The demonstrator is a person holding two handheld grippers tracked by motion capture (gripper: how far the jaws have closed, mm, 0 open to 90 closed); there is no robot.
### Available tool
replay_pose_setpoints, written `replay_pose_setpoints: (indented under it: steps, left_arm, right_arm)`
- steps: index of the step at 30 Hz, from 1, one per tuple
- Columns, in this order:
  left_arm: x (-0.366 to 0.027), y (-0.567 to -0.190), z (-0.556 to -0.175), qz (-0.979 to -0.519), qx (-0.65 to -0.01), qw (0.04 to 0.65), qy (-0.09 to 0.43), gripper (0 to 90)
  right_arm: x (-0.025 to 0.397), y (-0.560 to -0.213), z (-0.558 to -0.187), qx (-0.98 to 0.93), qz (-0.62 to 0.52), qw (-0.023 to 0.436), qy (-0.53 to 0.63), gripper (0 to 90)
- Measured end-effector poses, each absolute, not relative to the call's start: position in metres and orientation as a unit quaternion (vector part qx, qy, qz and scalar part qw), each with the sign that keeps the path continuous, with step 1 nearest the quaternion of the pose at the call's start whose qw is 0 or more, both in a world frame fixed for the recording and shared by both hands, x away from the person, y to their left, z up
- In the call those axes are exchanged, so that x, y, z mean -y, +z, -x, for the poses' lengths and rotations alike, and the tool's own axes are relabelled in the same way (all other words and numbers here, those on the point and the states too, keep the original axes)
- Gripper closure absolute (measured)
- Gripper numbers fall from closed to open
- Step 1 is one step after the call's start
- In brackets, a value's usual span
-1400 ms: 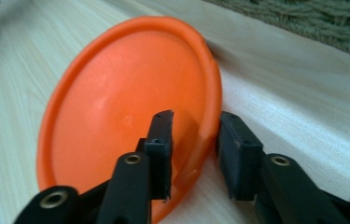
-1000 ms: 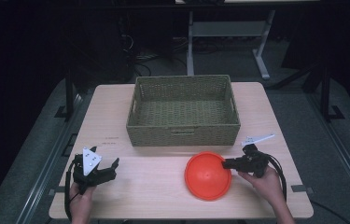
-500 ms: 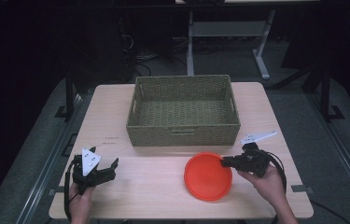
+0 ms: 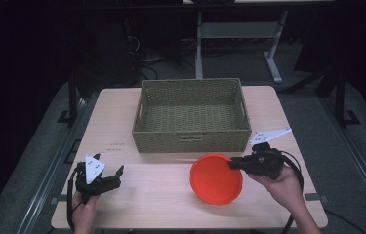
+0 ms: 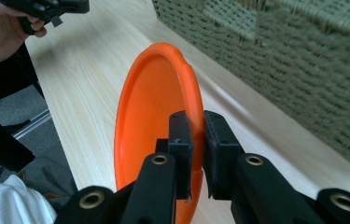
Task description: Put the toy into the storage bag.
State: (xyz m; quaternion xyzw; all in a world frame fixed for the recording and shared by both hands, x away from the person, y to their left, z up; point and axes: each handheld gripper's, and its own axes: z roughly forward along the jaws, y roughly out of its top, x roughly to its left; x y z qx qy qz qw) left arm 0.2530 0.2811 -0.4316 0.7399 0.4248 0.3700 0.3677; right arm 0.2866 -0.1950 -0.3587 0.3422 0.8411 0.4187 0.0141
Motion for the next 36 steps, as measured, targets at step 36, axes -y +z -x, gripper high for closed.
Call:
replay_pose_setpoints:
  steps: [36]
  left_arm:
    - [-0.281,-0.43,-0.25,-0.746,-0.416,0.365,0.371,12.7]
  right_arm:
    - [0.193,-0.304,-0.326,-0.833,-0.351,-0.006,0.427,82.2]
